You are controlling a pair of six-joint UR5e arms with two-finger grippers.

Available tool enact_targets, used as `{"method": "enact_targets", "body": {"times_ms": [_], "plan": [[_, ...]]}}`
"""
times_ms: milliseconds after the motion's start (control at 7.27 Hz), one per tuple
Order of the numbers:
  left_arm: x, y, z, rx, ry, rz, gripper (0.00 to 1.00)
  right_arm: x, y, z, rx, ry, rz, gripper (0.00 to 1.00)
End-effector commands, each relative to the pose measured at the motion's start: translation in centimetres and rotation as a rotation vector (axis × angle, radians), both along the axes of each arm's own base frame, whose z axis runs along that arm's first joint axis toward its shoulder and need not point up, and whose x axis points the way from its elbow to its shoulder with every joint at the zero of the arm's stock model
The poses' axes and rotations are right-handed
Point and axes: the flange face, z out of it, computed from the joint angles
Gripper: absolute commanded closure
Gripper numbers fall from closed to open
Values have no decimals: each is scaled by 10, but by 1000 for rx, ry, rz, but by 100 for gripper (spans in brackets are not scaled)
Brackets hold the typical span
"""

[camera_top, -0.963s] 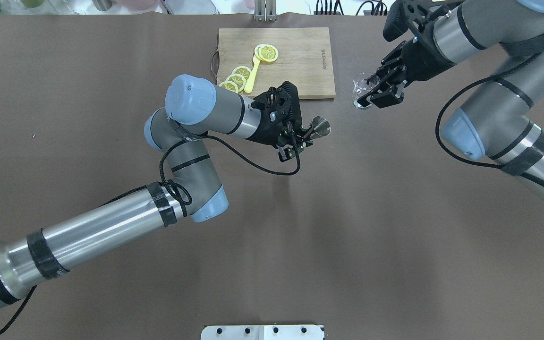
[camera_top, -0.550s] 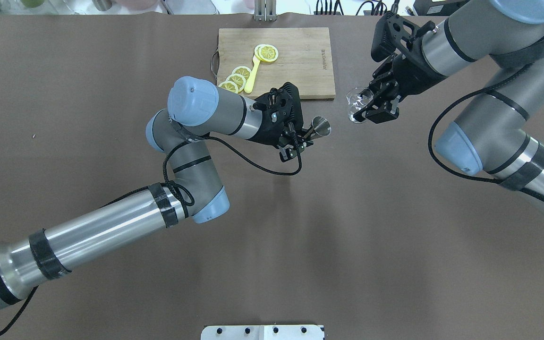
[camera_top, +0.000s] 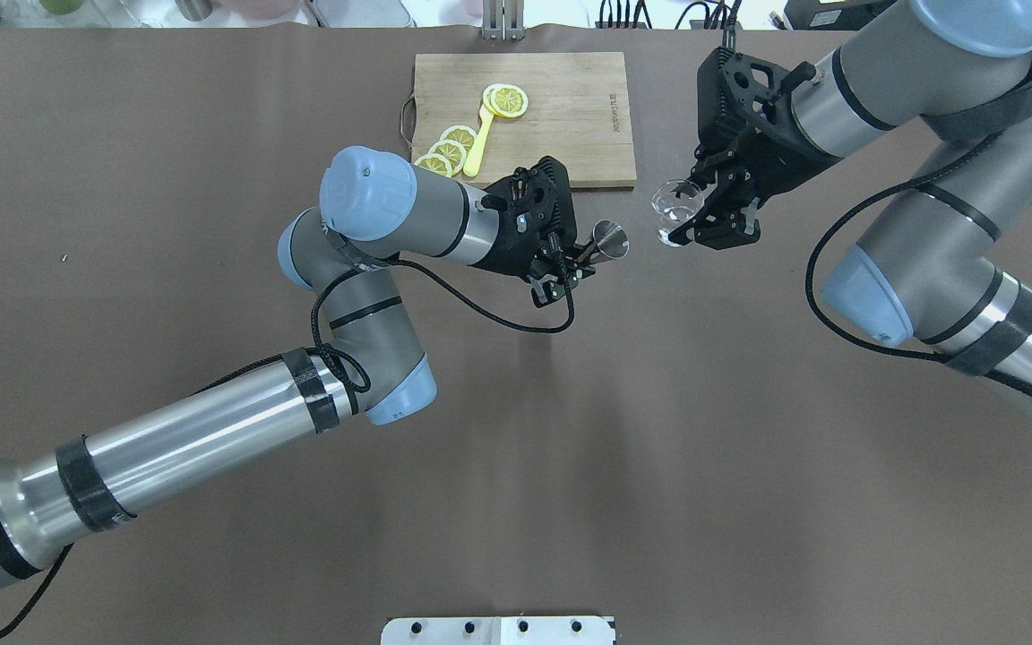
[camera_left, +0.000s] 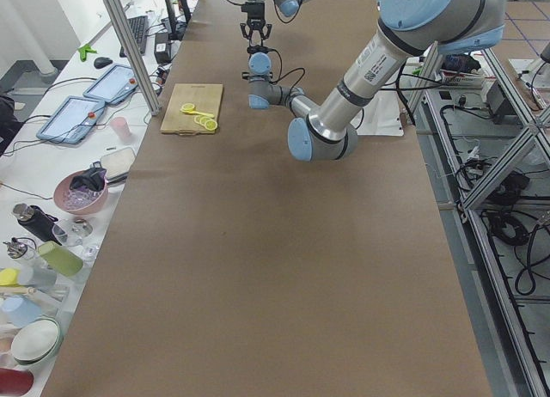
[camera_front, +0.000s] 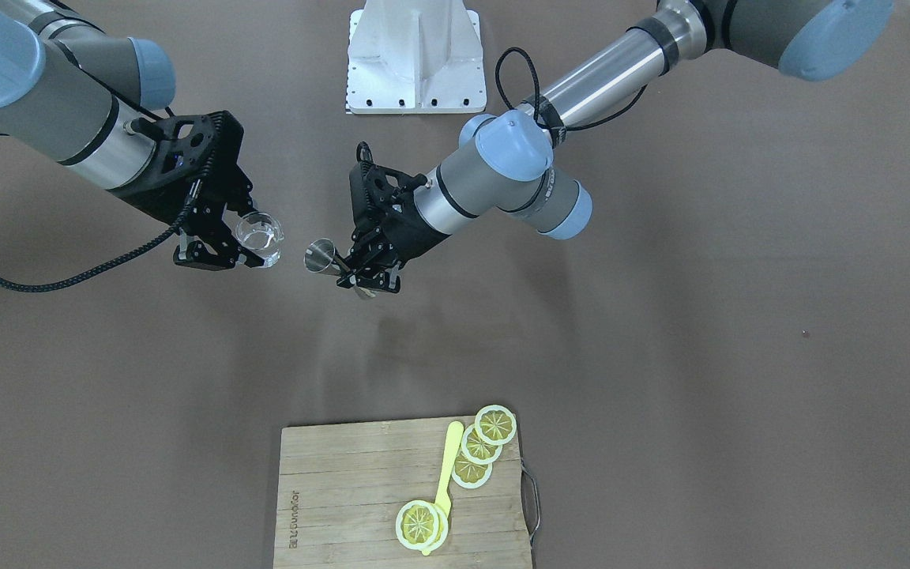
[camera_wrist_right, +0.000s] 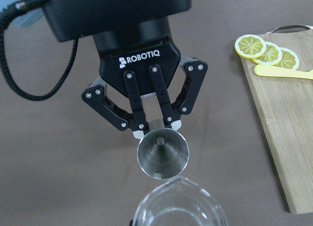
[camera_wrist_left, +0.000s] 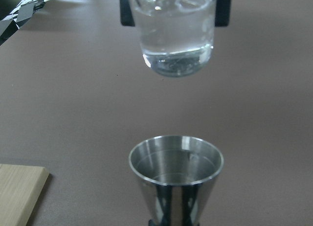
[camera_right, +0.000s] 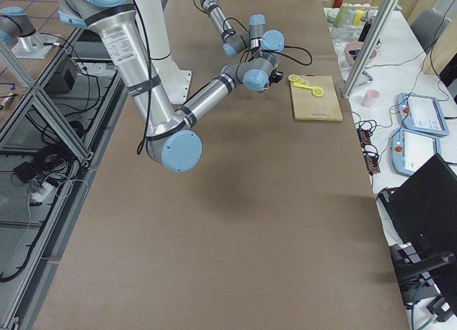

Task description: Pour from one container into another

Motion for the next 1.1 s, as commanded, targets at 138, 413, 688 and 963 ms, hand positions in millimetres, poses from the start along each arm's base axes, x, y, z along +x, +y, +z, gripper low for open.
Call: {"method": "enact_targets", "body": {"times_ms": [138,413,688,963], "plan": [[3,4,-8,6,10,-1,100,-6,2,-1,-20,65,-26,100],[3,6,-12,9,16,2,100,-12,3,-11,-26,115,-37,100],[3,8,-16,14,24,3,100,-19,4,-11,-25,149,-42,100],[3,8,-16,15,27,2,100,-22,3,-22,-12,187,-62,100]]}}
